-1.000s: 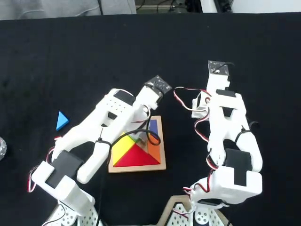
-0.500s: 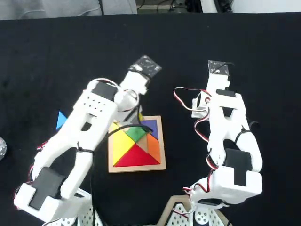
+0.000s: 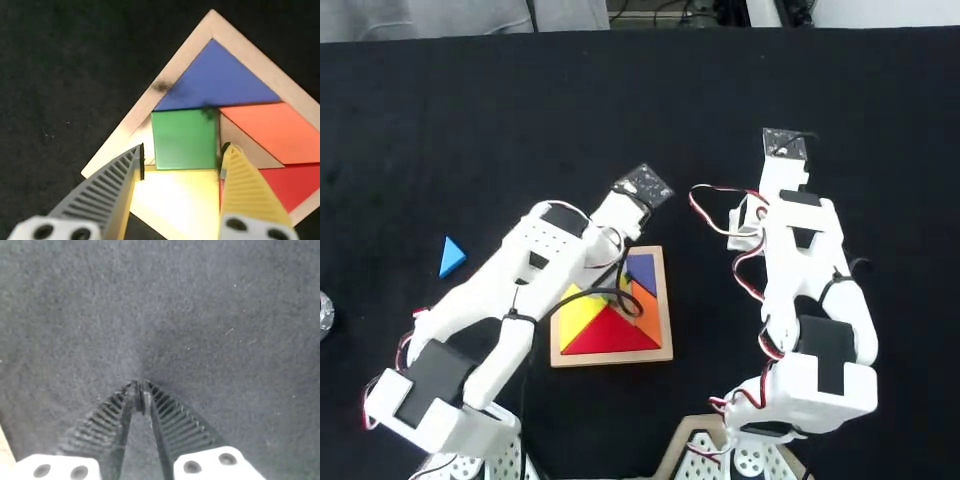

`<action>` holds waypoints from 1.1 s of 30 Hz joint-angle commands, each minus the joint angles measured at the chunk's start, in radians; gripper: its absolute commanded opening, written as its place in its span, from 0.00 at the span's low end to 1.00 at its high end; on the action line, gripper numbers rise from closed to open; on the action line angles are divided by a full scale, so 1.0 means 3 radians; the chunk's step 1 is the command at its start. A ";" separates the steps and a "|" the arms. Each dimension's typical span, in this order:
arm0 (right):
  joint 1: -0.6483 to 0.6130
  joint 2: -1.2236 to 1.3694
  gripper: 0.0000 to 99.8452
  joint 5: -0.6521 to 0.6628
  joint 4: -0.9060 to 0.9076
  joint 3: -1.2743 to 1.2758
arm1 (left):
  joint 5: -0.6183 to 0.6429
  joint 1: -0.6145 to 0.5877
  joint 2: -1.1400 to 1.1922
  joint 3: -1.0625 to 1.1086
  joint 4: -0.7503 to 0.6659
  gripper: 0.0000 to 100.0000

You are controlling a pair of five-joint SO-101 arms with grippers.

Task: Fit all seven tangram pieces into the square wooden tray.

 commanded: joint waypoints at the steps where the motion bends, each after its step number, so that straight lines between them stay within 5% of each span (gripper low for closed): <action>1: -0.0041 -0.0018 0.01 0.0005 -0.0046 -0.0141 | -0.0036 -0.0059 -0.0082 -0.0084 -0.0036 0.26; 7: -0.0041 -0.0018 0.01 0.0005 -0.0046 -0.0141 | -0.0036 -0.0258 -0.0517 -0.0299 0.0297 0.26; 15: -0.0041 -0.0018 0.01 0.0005 -0.0046 -0.0141 | -0.0194 -0.0724 -0.0476 0.0069 -0.0440 0.26; 33: -0.0046 -0.0018 0.01 0.0005 -0.0046 -0.0141 | -0.0404 -0.0361 -0.0061 0.0222 -0.0496 0.26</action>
